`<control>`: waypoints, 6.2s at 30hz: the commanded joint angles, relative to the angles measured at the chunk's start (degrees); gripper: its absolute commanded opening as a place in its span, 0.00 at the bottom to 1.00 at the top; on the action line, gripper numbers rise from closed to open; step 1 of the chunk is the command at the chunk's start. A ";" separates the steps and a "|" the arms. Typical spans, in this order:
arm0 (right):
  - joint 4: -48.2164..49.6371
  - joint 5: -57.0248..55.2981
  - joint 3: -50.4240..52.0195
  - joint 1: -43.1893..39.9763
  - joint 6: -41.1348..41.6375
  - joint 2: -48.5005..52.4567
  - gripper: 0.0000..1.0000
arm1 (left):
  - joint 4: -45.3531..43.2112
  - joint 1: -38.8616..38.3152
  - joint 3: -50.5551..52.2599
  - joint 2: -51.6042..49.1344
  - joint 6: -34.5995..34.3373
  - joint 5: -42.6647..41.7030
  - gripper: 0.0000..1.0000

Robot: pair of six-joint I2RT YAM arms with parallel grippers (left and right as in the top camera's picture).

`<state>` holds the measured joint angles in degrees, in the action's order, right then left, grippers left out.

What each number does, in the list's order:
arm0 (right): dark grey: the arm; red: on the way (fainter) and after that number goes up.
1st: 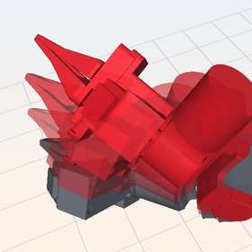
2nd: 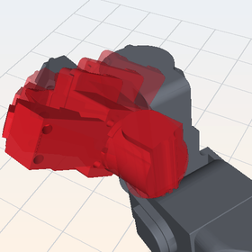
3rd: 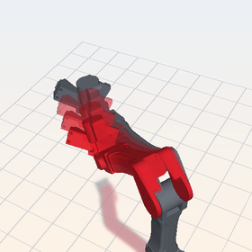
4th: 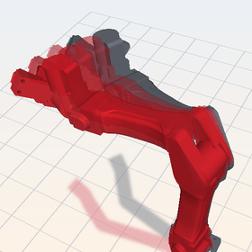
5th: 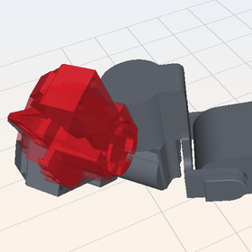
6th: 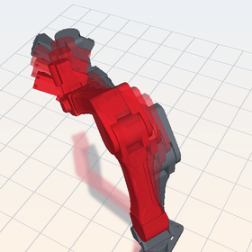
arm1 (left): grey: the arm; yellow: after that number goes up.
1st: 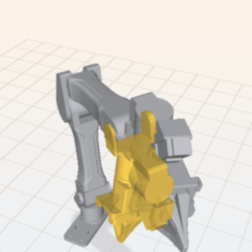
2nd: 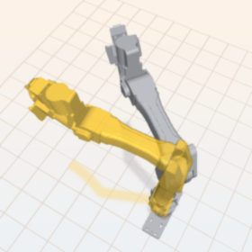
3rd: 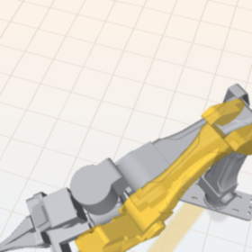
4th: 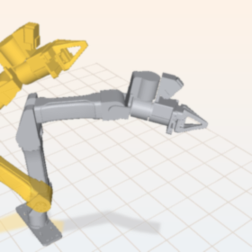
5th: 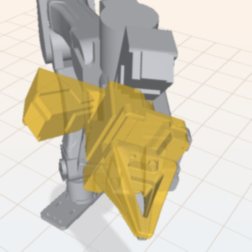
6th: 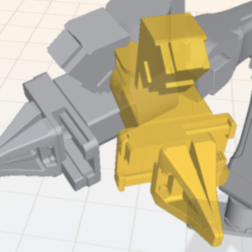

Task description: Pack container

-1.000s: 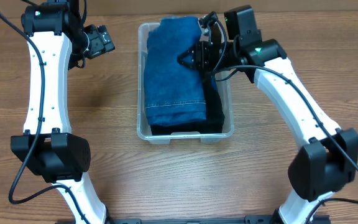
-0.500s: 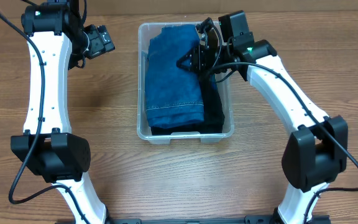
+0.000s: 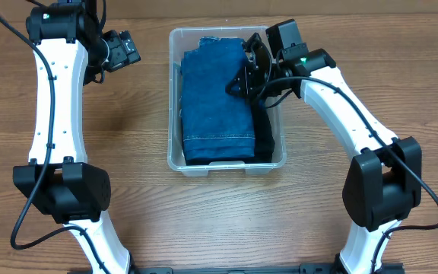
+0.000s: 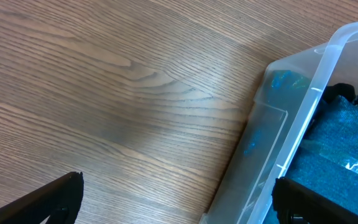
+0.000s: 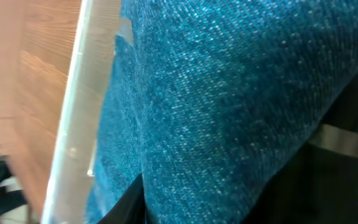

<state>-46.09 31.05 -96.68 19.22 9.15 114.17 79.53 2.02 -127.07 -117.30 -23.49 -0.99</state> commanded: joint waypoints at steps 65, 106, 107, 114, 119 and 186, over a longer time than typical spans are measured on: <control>-16.28 -27.65 -14.29 5.49 -10.64 4.85 0.04 | -0.02 0.20 -0.42 0.39 0.81 0.57 1.00; -1.05 -20.68 -18.03 5.53 -5.70 16.92 0.04 | -0.04 0.11 -0.42 0.39 0.81 0.55 1.00; -1.75 -20.65 -18.03 5.53 -5.70 18.49 0.04 | -0.04 0.11 -0.42 0.39 0.81 0.55 1.00; -5.77 -20.68 -20.68 5.51 -5.70 19.61 0.05 | -0.04 0.11 -0.42 0.39 0.81 0.57 1.00; -12.04 -20.65 -29.05 5.53 -5.70 14.34 0.06 | -0.04 0.11 -0.42 0.42 0.81 0.57 1.00; -8.31 -27.17 22.43 4.94 -6.16 -76.00 1.00 | -0.04 0.11 -0.42 0.39 0.81 0.57 1.00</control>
<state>-57.19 6.74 -84.20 24.47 2.98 44.14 79.53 2.02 -127.07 -117.30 -23.46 -0.97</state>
